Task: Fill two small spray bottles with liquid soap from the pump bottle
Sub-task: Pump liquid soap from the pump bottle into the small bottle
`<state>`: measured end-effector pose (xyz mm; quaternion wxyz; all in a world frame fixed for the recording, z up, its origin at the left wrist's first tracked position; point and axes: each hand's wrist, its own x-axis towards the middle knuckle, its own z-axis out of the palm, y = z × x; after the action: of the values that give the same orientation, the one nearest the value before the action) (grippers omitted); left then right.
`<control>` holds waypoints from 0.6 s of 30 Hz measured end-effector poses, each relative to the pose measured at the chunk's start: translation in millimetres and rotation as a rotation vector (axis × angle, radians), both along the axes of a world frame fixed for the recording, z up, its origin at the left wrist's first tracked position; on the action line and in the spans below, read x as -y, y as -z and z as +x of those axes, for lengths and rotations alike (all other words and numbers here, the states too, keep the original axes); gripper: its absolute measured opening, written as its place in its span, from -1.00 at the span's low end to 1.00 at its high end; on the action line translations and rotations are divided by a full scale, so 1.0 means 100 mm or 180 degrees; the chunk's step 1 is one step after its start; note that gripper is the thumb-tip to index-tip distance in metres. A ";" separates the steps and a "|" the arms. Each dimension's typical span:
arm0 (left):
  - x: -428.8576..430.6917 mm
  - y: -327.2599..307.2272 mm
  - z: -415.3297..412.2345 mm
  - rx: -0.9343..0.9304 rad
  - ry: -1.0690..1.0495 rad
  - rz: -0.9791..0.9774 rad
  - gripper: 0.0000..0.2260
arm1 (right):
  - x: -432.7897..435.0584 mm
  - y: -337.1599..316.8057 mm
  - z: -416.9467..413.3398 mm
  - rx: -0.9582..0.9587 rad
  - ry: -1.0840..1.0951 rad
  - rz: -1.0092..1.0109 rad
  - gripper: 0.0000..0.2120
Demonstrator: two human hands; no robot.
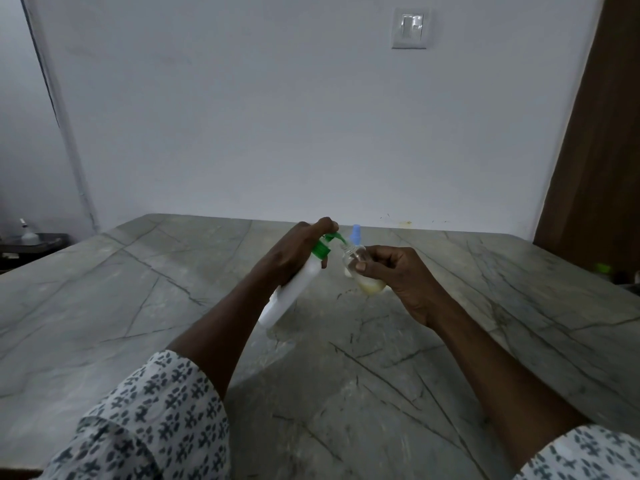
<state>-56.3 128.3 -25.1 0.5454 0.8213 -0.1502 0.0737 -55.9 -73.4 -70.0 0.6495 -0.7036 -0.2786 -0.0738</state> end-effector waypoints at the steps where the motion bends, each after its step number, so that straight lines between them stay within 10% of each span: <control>1: 0.00 0.00 0.00 -0.0001 -0.0009 0.0000 -0.60 | 0.00 0.00 0.00 0.0001 -0.0007 -0.0015 -0.71; 18: -0.01 0.00 0.02 -0.0065 0.0030 -0.0020 -0.63 | -0.01 0.01 0.01 0.0042 0.0062 -0.0042 -0.69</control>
<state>-54.2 129.2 -25.5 0.5498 0.8196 -0.1483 0.0632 -55.2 -72.4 -70.9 0.6423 -0.7100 -0.2765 -0.0829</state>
